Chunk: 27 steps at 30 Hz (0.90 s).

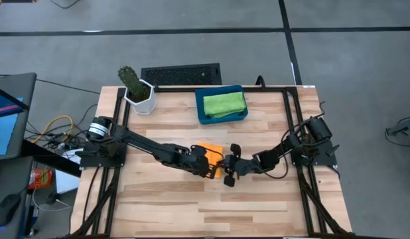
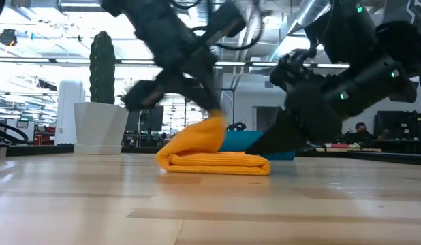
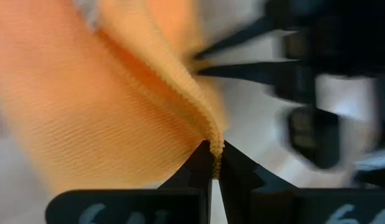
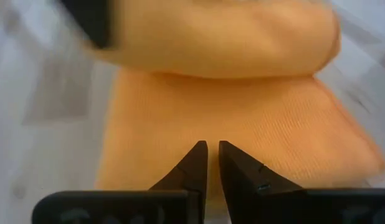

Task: Fold microfiber towels
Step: Fold the orange microfiber cloth

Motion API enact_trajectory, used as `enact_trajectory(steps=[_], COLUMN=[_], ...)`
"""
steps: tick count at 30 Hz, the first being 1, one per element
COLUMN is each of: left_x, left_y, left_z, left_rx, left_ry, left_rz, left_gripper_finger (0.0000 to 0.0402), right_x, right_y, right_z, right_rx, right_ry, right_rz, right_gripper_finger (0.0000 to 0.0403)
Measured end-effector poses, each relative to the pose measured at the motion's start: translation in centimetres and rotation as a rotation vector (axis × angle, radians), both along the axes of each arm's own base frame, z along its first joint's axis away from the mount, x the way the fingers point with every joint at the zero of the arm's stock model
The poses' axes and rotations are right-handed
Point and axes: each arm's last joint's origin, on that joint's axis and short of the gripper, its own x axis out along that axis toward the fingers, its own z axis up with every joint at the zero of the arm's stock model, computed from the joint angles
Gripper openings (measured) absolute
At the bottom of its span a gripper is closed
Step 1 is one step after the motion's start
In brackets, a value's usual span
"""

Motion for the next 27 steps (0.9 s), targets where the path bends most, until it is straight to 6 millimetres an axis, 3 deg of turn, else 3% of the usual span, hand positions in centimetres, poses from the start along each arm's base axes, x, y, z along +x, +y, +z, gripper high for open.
enact_trajectory(steps=[9,27], left_x=[1.3,2.7], left_y=[-0.5,-0.8], left_z=[-2.1,-1.5], left_rx=[-0.071,-0.101], left_ry=[0.016,-0.127], left_rz=[-0.044,-0.03], left_gripper_finger=[0.0006,0.0006], right_x=[0.1,0.0], right_y=[-0.2,-0.3], right_z=[-0.3,-0.5], right_rx=[-0.006,-0.013], right_ry=[0.006,0.021], right_rz=[-0.005,-0.004], right_gripper_finger=[0.0066,0.0066])
